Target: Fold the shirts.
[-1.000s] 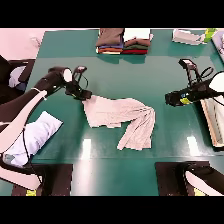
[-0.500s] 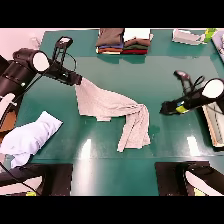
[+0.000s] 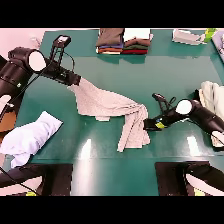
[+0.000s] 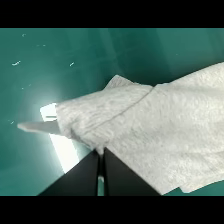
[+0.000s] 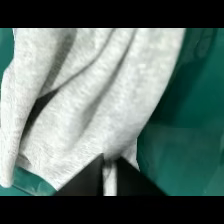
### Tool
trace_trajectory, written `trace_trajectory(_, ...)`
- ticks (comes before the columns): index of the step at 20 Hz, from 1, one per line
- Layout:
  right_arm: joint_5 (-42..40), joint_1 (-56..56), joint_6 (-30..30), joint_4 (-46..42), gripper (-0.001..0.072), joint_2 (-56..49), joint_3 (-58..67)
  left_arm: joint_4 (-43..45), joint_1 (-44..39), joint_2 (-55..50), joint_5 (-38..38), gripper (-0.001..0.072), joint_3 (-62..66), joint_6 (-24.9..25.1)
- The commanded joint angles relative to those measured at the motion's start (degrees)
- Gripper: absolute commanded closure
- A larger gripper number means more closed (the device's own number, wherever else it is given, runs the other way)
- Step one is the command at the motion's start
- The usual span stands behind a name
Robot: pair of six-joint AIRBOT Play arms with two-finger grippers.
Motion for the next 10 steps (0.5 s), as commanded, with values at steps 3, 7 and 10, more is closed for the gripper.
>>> trace_trajectory(3, -0.17, 0.44, 1.09, -7.23, 0.0697, -1.49, 8.02, 5.05, 0.02, 2.21, -0.66, 0.0685, 1.73, 0.00)
trace_trajectory(7, 7.19, -7.52, 1.44, -16.59, 0.0698, 9.03, 22.95, 9.42, 0.02, 9.70, -1.29, 0.0685, 12.15, 0.04)
trace_trajectory(10, 10.88, -15.32, 0.72, -16.48, 0.0698, 15.63, 34.67, 8.46, 0.02, 15.96, -0.85, 0.0685, 21.05, 0.02)
